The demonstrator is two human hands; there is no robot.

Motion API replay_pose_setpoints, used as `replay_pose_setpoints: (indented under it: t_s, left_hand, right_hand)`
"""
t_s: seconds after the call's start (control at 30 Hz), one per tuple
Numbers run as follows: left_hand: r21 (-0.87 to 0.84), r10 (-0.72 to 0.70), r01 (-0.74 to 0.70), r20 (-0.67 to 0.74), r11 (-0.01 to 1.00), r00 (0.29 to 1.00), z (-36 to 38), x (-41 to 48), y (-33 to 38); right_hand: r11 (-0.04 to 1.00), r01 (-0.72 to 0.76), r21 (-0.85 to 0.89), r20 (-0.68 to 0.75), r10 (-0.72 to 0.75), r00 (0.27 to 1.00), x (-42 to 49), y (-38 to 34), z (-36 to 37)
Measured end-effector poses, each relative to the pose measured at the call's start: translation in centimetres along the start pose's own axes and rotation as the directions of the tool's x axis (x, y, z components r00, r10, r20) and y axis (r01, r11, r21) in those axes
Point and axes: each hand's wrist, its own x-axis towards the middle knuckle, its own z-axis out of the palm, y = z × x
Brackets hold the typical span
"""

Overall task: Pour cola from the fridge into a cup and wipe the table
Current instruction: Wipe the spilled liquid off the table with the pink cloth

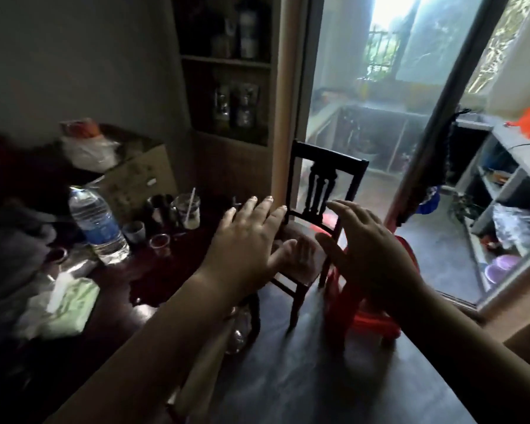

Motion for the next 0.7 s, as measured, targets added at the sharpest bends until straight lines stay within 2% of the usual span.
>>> replay_pose_setpoints:
  t_s: [0.27, 0.57, 0.7]
  left_hand:
    - [0.095, -0.324, 0.319, 0.049, 0.943, 0.945, 3.2, 0.6, -6.5]
    - [0.132, -0.615, 0.605, 0.053, 0.785, 0.786, 8.9, 4.8, -6.7]
    - [0.103, -0.704, 0.697, 0.119, 0.71, 0.7, 11.6, 5.6, -6.3]
  right_hand:
    - [0.951, 0.282, 0.128, 0.112, -0.296, 0.949, 8.3, -1.8, 9.1]
    - [0.835, 0.492, 0.245, 0.226, -0.543, 0.809, 16.8, 2.3, 14.9]
    - [0.786, 0.534, 0.312, 0.274, -0.612, 0.742, 19.3, 3.7, 18.5]
